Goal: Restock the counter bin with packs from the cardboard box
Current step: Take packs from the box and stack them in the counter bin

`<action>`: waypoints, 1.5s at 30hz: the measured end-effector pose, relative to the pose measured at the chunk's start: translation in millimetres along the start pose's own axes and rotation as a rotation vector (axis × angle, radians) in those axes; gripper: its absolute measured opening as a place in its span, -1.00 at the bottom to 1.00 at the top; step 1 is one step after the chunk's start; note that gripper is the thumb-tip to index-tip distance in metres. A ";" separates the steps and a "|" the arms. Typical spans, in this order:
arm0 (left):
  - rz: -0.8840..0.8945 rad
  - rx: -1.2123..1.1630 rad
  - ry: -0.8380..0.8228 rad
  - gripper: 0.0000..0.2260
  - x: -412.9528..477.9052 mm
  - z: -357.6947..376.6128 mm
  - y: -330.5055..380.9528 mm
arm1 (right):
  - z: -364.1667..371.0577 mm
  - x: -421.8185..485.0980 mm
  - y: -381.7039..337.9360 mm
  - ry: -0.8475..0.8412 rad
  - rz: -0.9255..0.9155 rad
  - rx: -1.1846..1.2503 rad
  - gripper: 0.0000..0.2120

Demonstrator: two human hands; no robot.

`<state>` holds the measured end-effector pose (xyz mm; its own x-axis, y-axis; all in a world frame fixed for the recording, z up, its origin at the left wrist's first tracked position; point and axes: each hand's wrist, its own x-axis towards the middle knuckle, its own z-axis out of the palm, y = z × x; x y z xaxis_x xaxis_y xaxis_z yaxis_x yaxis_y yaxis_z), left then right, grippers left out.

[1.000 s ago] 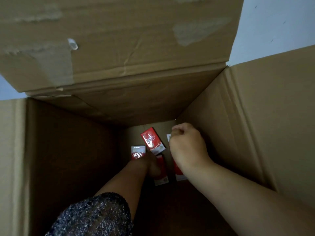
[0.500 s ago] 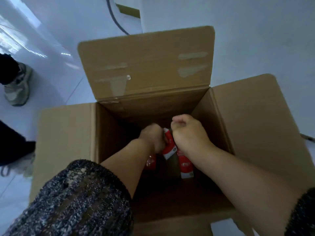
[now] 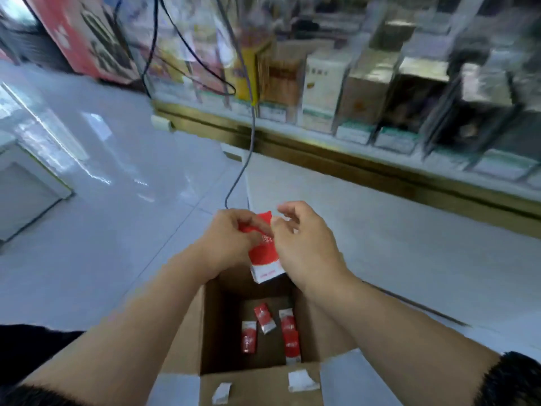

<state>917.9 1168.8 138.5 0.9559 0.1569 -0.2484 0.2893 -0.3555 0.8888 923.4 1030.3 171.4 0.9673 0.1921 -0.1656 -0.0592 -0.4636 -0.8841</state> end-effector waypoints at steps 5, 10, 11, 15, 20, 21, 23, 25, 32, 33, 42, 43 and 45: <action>0.161 -0.044 0.092 -0.84 -52.2 -39.3 150.1 | -79.2 -38.6 -106.2 0.033 -0.194 0.036 -0.75; 0.298 -0.064 0.129 -0.85 -100.1 -65.9 278.4 | -161.2 -68.7 -200.9 0.094 -0.373 -0.045 -0.65; 0.317 -0.067 0.131 -0.80 -105.0 -71.1 298.4 | -175.1 -71.3 -215.4 0.117 -0.402 -0.065 -0.63; 0.332 -0.122 0.118 -0.75 -109.7 -93.5 365.8 | -221.1 -72.0 -270.7 0.195 -0.493 -0.135 -0.53; 0.383 -0.291 0.178 -0.74 -94.8 -112.4 443.6 | -261.9 -64.2 -333.1 0.199 -0.515 -0.260 -0.25; 0.396 -0.313 0.187 -0.75 -90.0 -113.5 457.0 | -266.6 -61.7 -341.9 0.220 -0.504 -0.294 -0.23; 0.421 -0.343 0.178 -0.74 -78.4 -111.9 479.9 | -275.9 -55.9 -354.9 0.288 -0.478 -0.323 -0.26; 0.424 -0.358 0.150 -0.72 -67.1 -105.4 496.9 | -285.6 -49.8 -361.3 0.371 -0.473 -0.337 -0.37; 0.414 -0.407 0.005 -0.63 -52.1 -60.2 526.2 | -331.3 -32.6 -359.1 0.509 -0.419 -0.487 -0.49; 0.415 -0.407 0.011 -0.63 -51.5 -55.5 527.3 | -340.9 -28.7 -355.5 0.526 -0.404 -0.506 -0.52; 0.407 -0.343 0.099 -0.72 -51.7 -60.4 521.0 | -440.0 36.8 -304.6 0.641 0.115 -0.763 -0.49; 0.407 -0.338 0.115 -0.72 -49.7 -63.2 518.4 | -443.2 41.9 -299.5 0.656 0.137 -0.770 -0.48; 0.403 -0.341 0.140 -0.74 -46.3 -69.1 512.6 | -445.2 49.9 -290.0 0.667 0.178 -0.774 -0.48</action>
<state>1018.4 1042.9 632.2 0.9649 0.1992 0.1710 -0.1540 -0.0980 0.9832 1098.6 789.2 614.1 0.9140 -0.3421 0.2181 -0.2679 -0.9126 -0.3088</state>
